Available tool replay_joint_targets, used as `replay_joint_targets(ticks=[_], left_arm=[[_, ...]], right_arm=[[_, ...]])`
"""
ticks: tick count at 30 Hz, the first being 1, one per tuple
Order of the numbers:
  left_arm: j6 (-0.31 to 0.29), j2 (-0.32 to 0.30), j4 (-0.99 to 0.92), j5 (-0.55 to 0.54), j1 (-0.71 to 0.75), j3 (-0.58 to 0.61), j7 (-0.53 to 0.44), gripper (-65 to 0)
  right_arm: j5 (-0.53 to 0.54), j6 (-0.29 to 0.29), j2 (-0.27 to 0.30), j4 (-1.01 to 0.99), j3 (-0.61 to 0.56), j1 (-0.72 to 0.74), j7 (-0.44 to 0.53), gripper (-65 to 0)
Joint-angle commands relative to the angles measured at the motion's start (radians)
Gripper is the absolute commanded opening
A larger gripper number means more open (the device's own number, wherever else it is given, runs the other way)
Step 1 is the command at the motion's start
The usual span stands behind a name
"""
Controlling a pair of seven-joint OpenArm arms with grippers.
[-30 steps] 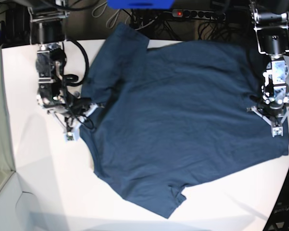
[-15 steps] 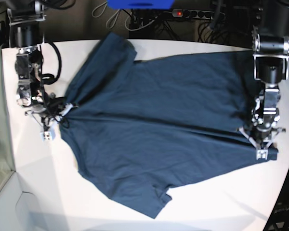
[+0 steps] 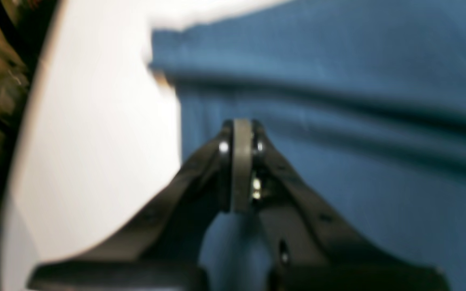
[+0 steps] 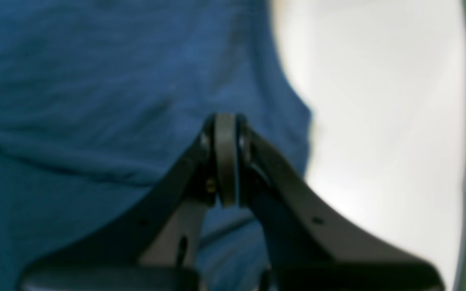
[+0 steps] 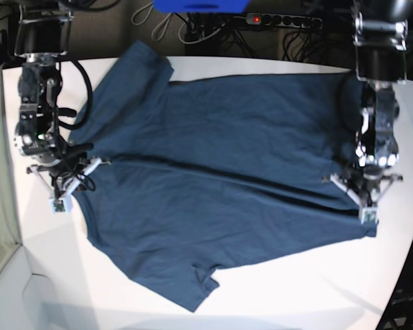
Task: Layout the t-shirt on the table in an organized manner, then fold the t-shirt properly
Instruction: 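Regrasp the shirt side edges with both grippers and stretch outward, then drag the shirt's collar-side corners back with both grippers to flatten it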
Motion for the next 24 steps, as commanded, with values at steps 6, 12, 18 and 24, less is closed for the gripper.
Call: replay_joint_targets(ticks=[6, 12, 18, 24], left_arm=[[-0.001, 0.085, 0.322, -0.007, 0.224, -0.125, 0.136, -64.6], [-0.001, 0.101, 0.319, -0.007, 0.368, -0.131, 0.135, -64.6], [-0.001, 0.078, 0.234, -0.007, 0.425, -0.193, 0.072, -64.6], [-0.001, 0.059, 0.184, -0.007, 0.422, -0.266, 0.055, -64.6]], right_arm=[[-0.005, 0.000, -0.009, -0.030, 0.005, 0.082, 0.023, -65.0], [-0.002, 0.000, -0.026, -0.196, -0.001, 0.190, 0.026, -65.0], [-0.004, 0.000, -0.036, -0.440, -0.068, 0.343, 0.106, -65.0], [-0.004, 0.000, -0.039, -0.628, -0.107, 0.406, 0.184, -65.0]])
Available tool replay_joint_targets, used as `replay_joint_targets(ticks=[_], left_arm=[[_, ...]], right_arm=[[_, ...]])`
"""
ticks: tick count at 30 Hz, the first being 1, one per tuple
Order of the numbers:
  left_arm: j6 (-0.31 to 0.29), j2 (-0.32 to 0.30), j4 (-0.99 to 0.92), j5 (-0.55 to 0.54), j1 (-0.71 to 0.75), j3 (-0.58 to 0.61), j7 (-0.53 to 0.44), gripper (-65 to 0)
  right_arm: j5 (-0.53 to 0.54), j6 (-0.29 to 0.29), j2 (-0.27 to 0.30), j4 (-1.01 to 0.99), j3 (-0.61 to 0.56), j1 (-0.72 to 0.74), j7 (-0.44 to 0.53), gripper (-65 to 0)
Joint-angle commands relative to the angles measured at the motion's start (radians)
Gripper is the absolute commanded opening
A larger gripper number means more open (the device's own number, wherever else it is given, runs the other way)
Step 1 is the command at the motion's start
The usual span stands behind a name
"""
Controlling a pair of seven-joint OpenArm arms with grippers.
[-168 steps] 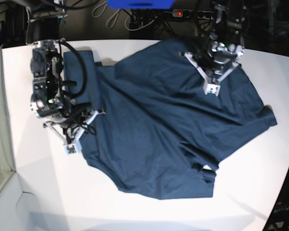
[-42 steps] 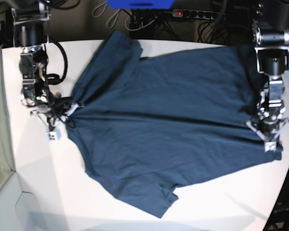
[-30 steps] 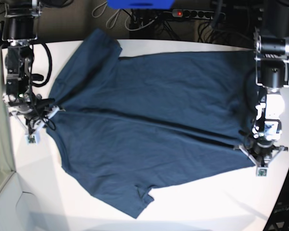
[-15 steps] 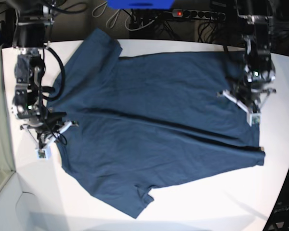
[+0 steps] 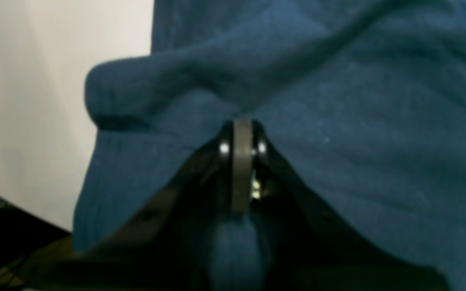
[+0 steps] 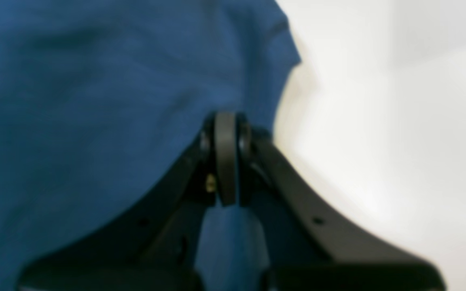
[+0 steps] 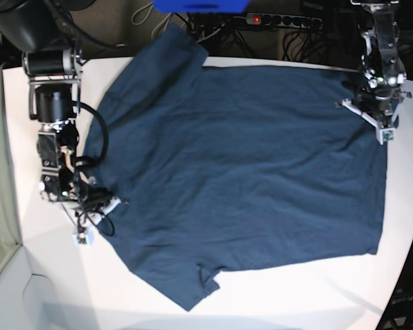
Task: Layout the t-shirt on the table in an organized manner, then fold the t-shirt properly
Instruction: 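Drag the shirt's collar-side corners back with both grippers to flatten it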
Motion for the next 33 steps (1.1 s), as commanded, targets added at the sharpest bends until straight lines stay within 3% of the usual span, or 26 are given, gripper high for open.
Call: replay_joint_targets(ticks=[1, 7, 14, 19, 24, 33], left_arm=[[0.006, -0.009, 0.002, 0.009, 0.002, -0.007, 0.031, -64.6], [0.006, -0.009, 0.020, 0.009, -0.032, -0.016, 0.037, -64.6], [0.006, -0.009, 0.039, 0.009, -0.064, -0.010, 0.040, -64.6], [0.006, -0.002, 0.055, 0.009, -0.066, -0.010, 0.040, -64.6], [0.006, 0.000, 0.060, 0.009, -0.066, -0.008, 0.040, -64.6], [0.006, 0.035, 0.166, 0.009, -0.024, -0.008, 0.040, -64.6]], right_arm=[[0.000, 0.000, 0.012, 0.004, 0.004, 0.025, 0.021, -65.0], [0.000, 0.000, 0.019, 0.016, 0.007, -0.045, 0.022, -65.0], [0.000, 0.000, 0.093, 0.202, 0.012, -0.222, 0.015, -65.0], [0.000, 0.000, 0.096, 0.346, 0.012, -0.308, 0.016, -65.0], [-0.001, 0.000, 0.096, 0.321, 0.010, -0.259, 0.016, -65.0], [-0.003, 0.000, 0.121, -0.039, 0.009, -0.033, 0.067, -65.0]])
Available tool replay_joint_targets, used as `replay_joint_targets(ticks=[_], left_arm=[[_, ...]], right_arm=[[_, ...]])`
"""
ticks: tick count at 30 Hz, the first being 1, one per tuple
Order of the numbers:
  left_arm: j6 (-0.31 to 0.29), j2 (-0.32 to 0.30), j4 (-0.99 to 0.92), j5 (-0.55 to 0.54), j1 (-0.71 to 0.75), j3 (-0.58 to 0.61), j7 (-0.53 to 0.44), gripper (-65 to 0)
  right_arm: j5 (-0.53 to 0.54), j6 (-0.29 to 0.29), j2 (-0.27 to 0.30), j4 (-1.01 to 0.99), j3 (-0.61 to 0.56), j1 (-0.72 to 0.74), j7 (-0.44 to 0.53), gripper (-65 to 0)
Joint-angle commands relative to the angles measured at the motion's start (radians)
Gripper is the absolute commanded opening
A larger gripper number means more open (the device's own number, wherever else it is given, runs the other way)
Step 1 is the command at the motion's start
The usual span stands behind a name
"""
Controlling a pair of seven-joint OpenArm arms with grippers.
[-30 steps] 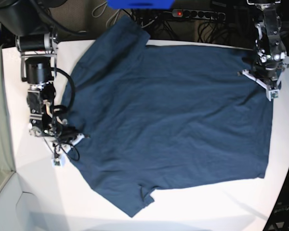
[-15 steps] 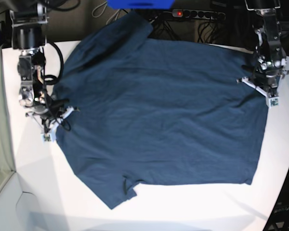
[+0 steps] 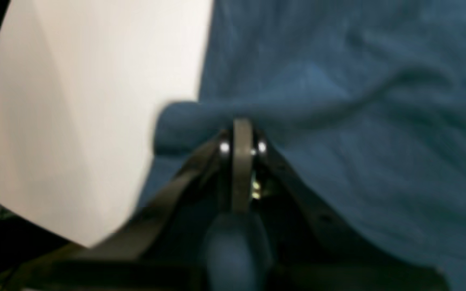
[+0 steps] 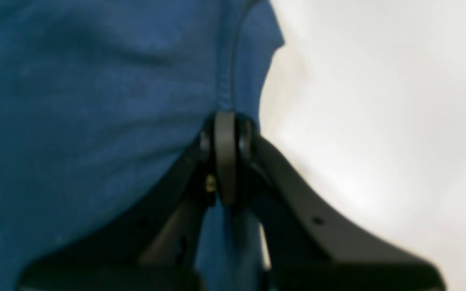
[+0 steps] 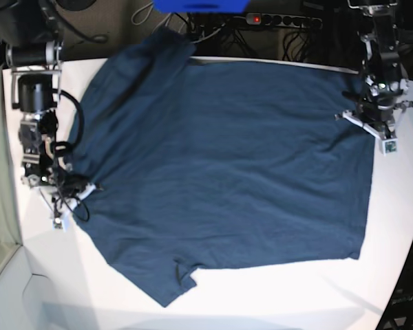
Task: Layout the t-shirt on the table in an organized manner, then fold the t-shirt properly
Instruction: 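Drag the shirt's collar-side corners back with both grippers to flatten it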
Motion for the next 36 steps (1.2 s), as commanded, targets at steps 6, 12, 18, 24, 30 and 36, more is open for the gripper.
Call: replay_joint_targets(ticks=[6, 12, 18, 24, 30, 36], left_arm=[[0.001, 0.016, 0.135, -0.011, 0.028, -0.003, -0.008, -64.6], [0.001, 0.018, 0.224, -0.011, 0.051, -0.012, 0.124, -64.6], [0.001, 0.010, 0.220, -0.005, 0.079, -0.013, 0.193, -64.6], [0.001, 0.010, 0.218, -0.003, 0.096, -0.013, 0.185, -64.5], [-0.001, 0.002, 0.218, -0.003, 0.127, -0.003, 0.191, -64.0], [-0.001, -0.007, 0.212, -0.011, 0.170, -0.007, 0.194, -60.9]], right_arm=[[-0.004, -0.004, 0.027, 0.047, 0.005, 0.037, 0.002, -65.0], [-0.007, -0.004, 0.028, 0.382, 0.103, -0.097, -0.118, -65.0], [-0.006, -0.004, -0.011, 0.724, 0.209, -0.273, -0.302, -65.0], [-0.007, -0.004, -0.079, 0.968, 0.217, -0.499, -0.329, -65.0], [-0.004, -0.004, -0.122, 1.077, 0.217, -0.667, -0.328, -61.5], [-0.001, 0.054, -0.156, 1.087, 0.197, -0.798, -0.320, -45.0]])
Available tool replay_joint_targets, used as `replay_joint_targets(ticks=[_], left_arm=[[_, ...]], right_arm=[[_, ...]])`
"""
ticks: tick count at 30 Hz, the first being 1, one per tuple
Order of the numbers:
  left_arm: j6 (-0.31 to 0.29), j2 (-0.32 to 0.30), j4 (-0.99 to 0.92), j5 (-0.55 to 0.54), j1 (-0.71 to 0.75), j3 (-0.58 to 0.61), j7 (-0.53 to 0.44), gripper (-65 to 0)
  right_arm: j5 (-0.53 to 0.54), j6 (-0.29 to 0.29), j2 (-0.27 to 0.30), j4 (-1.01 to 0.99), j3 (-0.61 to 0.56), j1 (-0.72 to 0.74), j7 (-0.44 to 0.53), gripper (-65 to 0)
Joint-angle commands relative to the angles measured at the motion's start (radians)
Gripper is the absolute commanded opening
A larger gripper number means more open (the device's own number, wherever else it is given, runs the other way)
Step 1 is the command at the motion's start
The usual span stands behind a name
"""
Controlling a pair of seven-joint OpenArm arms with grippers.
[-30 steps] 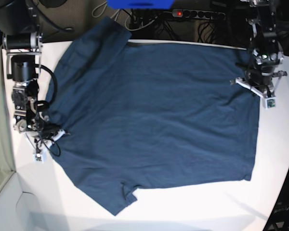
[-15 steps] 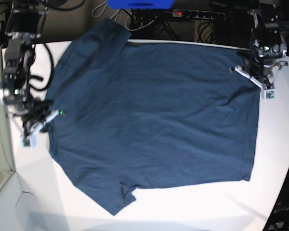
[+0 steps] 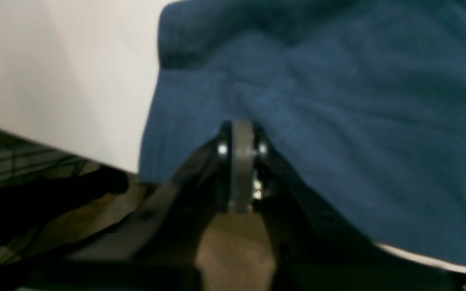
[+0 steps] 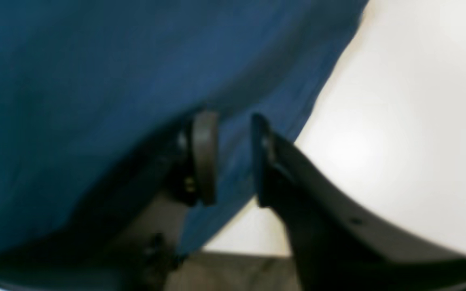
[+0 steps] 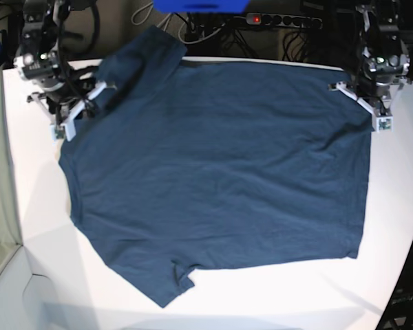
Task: Layout the t-shirt on the table in an organized manner, then fold the t-shirt properly
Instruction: 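Drag the shirt's collar-side corners back with both grippers to flatten it, then grasp the collar-side corners of the shirt with both grippers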
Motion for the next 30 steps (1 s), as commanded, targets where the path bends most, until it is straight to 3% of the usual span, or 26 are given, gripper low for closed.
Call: replay_joint_targets(ticks=[1, 3, 9, 12, 21, 30], left_arm=[[0.004, -0.011, 0.011, 0.006, 0.016, -0.010, -0.009, -58.3], [0.004, -0.008, 0.012, 0.012, 0.035, -0.012, -0.009, -50.4], [0.004, -0.011, 0.023, 0.014, 0.087, -0.012, -0.009, -20.3], [0.004, -0.013, 0.024, 0.014, 0.110, -0.013, -0.018, -12.7], [0.004, -0.010, 0.012, 0.006, 0.115, -0.087, -0.021, -11.7], [0.004, -0.011, -0.005, 0.006, 0.050, -0.083, -0.021, -11.6]], right_arm=[[0.011, 0.039, -0.013, 0.026, -0.001, -0.016, 0.021, -43.1], [0.008, 0.079, -0.039, 0.034, -0.004, -0.044, 0.021, -39.3], [0.006, 0.084, -0.124, 0.036, -0.003, -0.099, 0.021, -34.9], [0.006, 0.084, -0.142, 0.036, -0.009, -0.131, 0.021, -35.0], [0.003, 0.084, -0.142, 0.028, -0.001, -0.208, 0.065, -35.1], [0.003, 0.084, -0.125, -0.036, 0.000, -0.213, 0.097, -35.1]])
